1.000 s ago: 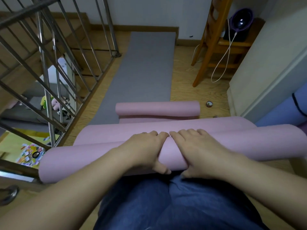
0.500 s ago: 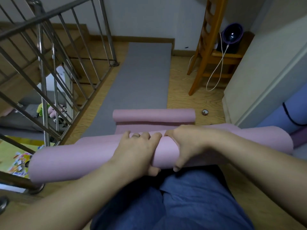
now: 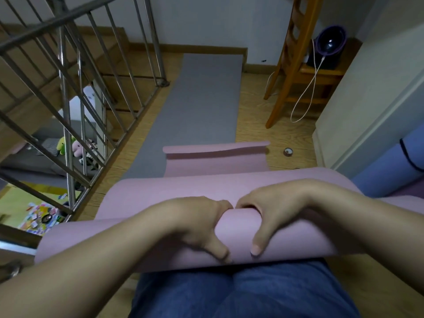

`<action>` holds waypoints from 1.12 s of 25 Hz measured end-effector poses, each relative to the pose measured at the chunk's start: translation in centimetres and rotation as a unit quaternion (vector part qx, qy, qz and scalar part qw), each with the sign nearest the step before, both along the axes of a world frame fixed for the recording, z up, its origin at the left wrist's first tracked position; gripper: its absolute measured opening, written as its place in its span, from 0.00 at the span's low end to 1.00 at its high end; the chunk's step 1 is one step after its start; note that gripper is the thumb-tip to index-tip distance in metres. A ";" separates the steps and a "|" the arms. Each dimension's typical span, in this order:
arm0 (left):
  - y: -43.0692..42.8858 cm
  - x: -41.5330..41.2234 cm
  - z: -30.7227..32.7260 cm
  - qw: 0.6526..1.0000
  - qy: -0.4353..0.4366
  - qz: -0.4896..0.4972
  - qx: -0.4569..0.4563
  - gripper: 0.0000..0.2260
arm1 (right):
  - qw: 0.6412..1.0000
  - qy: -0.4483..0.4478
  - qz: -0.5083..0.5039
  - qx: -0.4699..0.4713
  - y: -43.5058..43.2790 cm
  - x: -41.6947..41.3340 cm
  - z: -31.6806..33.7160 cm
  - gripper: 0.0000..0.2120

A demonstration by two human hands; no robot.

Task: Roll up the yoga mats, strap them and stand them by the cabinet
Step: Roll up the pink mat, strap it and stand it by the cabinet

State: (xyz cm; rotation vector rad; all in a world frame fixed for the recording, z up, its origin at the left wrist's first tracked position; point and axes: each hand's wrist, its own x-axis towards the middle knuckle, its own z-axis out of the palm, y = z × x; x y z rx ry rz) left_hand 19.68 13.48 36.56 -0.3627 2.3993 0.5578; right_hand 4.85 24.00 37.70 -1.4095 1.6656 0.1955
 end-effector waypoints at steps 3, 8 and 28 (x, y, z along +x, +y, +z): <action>-2.3 -1.8 -0.4 0.990 -0.073 0.021 0.115 0.32 | 0.995 0.049 -0.017 -0.083 0.7 -0.2 1.3 0.41; -3.7 -3.9 0.3 0.987 -0.128 0.005 0.095 0.32 | 0.954 0.248 0.065 -0.156 2.5 3.4 -1.5 0.48; -2.8 -3.0 0.6 0.998 0.017 0.004 -0.059 0.37 | 0.911 0.294 0.020 -0.288 0.6 1.5 -2.5 0.39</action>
